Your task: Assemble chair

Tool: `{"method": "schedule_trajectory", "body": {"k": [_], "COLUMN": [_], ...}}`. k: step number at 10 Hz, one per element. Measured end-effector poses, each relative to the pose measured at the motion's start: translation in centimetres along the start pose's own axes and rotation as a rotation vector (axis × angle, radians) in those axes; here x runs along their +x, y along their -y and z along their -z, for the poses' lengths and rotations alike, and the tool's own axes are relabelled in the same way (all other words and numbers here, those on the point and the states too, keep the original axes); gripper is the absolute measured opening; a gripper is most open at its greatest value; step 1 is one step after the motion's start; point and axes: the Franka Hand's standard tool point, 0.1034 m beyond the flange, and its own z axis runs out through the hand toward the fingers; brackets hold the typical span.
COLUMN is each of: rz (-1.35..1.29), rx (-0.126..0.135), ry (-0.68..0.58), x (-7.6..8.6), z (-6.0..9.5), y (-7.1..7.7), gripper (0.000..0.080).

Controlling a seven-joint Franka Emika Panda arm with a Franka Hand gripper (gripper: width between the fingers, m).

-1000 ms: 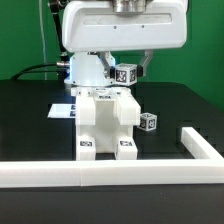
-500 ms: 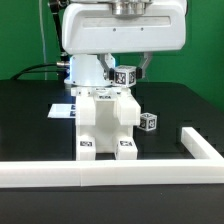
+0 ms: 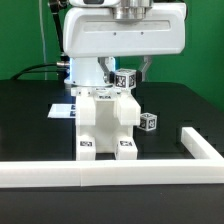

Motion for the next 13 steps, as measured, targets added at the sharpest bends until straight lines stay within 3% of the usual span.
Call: {"method": "schedule_trajectory", "body": {"k": [13], "rz": [0.007], "rx": [-0.007], "ry": [0.005], "x": [0.06], "z": [-0.86], "y": [0.27], "gripper": [0.0392]}}
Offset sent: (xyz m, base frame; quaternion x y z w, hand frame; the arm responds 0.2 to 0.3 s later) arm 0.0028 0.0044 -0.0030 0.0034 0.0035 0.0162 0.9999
